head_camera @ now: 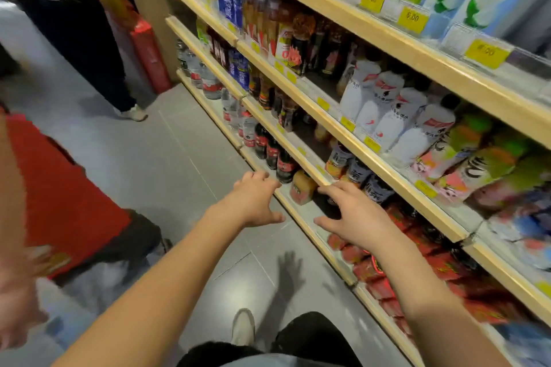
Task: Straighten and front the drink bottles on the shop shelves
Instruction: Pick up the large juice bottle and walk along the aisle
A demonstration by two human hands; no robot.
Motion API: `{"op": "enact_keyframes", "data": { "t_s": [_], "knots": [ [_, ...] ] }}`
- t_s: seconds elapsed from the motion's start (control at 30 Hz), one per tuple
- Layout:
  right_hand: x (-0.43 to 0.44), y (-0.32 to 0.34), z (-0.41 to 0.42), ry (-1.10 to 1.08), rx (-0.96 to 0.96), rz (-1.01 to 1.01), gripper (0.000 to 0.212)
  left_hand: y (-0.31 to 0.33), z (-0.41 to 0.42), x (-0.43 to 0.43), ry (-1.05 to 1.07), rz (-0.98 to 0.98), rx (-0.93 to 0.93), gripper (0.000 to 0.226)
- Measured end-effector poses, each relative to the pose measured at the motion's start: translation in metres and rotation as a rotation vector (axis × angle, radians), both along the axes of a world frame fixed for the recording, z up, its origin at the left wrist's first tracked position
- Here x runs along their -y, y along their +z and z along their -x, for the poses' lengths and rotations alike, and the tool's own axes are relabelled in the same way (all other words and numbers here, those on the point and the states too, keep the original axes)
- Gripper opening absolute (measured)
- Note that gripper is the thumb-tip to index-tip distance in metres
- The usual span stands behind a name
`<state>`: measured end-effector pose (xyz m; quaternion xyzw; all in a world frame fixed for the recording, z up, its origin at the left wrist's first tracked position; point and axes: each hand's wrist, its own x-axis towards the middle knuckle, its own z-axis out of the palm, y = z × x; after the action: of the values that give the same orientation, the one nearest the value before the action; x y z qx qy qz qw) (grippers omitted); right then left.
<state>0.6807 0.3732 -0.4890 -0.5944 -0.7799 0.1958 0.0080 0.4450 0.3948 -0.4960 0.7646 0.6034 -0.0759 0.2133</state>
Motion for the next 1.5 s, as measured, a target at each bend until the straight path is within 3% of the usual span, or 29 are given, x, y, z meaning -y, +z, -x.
{"op": "enact_keyframes", "data": {
  "t_s": [0.33,0.8,1.17,1.5],
  "knots": [
    [-0.068,-0.035,0.004,-0.079,0.001,0.127,0.065,-0.023,-0.012,-0.096,-0.145,0.096,-0.083,0.088],
    [-0.133,-0.066,0.041,-0.402,-0.132,0.173,0.056,-0.056,0.017,-0.227,-0.420,0.128,-0.109,0.086],
    [-0.169,-0.090,0.154,-0.715,-0.129,0.257,0.064,-0.094,0.105,-0.320,-0.634,0.172,0.007,0.087],
    [-0.182,-0.159,0.158,-0.945,-0.305,0.244,0.069,-0.162,0.100,-0.325,-0.578,0.370,0.166,0.079]
  ]
}}
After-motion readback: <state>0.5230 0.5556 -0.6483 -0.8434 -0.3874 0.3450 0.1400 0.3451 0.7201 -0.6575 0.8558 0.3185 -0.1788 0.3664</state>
